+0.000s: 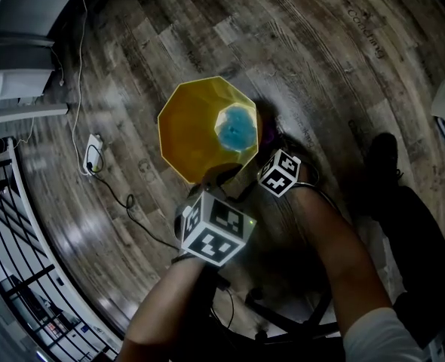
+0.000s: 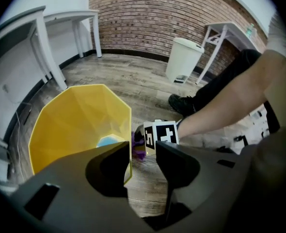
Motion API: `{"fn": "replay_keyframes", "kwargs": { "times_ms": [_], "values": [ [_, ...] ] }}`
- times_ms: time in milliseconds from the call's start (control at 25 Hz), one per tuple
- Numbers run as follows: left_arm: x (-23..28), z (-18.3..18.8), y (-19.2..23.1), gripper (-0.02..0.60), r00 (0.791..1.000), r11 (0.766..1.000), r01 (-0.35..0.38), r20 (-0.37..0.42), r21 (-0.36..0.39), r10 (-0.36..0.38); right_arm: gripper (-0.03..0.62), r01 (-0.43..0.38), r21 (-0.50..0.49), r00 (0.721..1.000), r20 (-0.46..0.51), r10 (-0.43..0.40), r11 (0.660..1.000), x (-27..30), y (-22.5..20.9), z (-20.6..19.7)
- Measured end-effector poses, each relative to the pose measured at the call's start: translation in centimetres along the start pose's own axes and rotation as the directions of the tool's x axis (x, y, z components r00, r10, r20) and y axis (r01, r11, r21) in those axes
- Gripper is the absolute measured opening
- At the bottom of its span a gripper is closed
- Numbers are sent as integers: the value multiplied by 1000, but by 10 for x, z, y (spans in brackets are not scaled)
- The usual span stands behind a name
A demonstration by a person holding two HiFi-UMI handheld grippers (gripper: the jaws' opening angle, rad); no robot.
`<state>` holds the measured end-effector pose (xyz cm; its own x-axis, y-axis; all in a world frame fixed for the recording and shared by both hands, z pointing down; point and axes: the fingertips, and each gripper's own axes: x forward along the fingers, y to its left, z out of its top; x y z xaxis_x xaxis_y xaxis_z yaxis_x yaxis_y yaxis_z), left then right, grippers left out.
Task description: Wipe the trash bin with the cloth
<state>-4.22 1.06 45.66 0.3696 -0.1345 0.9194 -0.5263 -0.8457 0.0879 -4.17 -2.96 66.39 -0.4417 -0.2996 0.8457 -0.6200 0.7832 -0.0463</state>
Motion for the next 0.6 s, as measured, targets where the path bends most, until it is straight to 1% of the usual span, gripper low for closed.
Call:
{"fn": "replay_keyframes", "kwargs": {
  "times_ms": [80,160,240,360,400,440,600],
  "values": [
    [-6,-3,-4,171,1000,994,-12,-10,111,13,63,7,8,1000,9,-7,1000,-8,-3,0],
    [-14,-8,-3,184,999,979,-38,-15,202,41,63,18,29,999,28,-18,999,-18,-8,-1],
    [-23,-15,1,192,997,959,-66,-27,276,76,63,32,68,998,56,-36,997,-33,-14,-2],
    [-26,-32,13,193,989,922,-102,-65,373,136,60,51,145,991,112,-68,988,-61,-24,-1],
    [-24,-38,18,193,986,916,-106,-80,387,148,60,57,176,988,132,-81,983,-72,-27,0],
    [-21,-43,22,193,984,915,-108,-92,390,155,58,61,208,984,151,-94,976,-82,-29,1],
    [-9,-48,31,193,979,918,-124,-106,377,176,55,61,332,964,224,-142,941,-117,-33,7]
  ]
}}
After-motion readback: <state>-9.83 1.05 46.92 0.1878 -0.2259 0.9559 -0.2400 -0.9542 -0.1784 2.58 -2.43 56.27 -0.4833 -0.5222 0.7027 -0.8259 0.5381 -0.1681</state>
